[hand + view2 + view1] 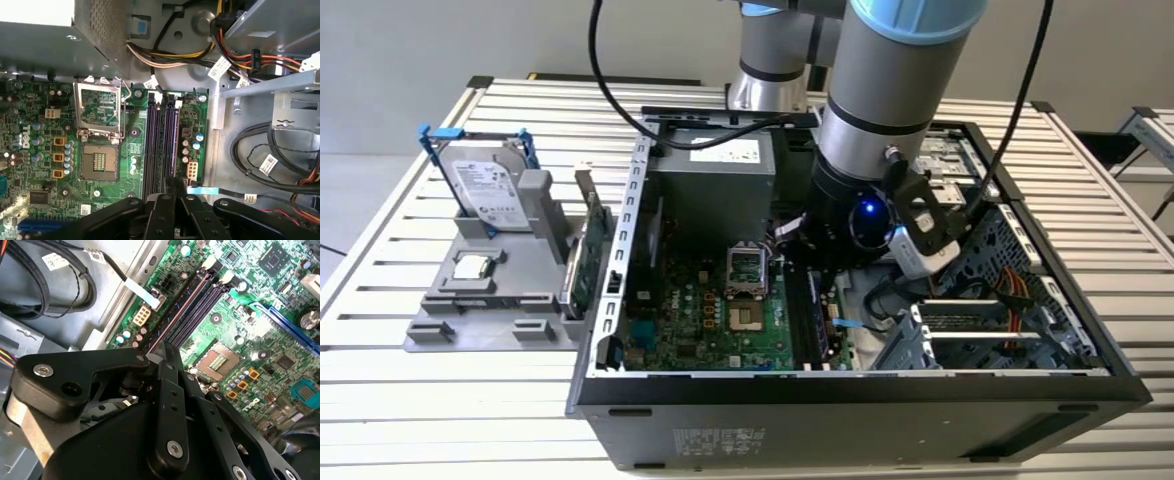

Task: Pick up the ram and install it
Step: 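Press down the ram until it locks into place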

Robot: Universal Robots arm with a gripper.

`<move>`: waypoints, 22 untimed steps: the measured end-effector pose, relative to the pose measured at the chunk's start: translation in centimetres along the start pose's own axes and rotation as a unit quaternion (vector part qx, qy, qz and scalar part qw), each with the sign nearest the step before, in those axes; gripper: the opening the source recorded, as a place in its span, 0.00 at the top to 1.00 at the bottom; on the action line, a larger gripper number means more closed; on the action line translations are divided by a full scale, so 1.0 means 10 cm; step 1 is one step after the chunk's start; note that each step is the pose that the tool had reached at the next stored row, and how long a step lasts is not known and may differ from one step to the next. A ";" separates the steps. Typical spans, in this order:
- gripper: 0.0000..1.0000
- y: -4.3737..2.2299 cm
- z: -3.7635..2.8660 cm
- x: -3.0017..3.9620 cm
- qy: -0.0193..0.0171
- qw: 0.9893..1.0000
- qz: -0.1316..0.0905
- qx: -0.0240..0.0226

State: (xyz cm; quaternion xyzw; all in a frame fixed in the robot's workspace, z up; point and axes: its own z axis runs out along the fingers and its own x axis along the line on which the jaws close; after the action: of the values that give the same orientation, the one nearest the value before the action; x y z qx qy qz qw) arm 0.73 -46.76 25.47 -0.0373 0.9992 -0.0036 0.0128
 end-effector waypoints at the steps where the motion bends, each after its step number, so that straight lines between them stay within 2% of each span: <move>1: 1.00 0.000 0.000 0.000 0.000 1.000 -0.006 0.000; 4: 1.00 0.002 0.001 0.000 0.000 1.000 -0.024 -0.001; 9: 1.00 0.002 0.001 0.001 0.000 1.000 -0.030 -0.001; 12: 1.00 0.003 0.001 0.000 0.000 0.999 -0.044 -0.001; 18: 1.00 0.007 0.002 0.000 0.000 0.996 -0.084 -0.002; 22: 1.00 0.009 0.002 -0.001 0.000 0.993 -0.115 -0.003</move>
State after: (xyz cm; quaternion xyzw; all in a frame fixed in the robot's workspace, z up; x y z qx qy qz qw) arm 0.73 -46.66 25.46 -0.1519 0.9883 -0.0021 0.0126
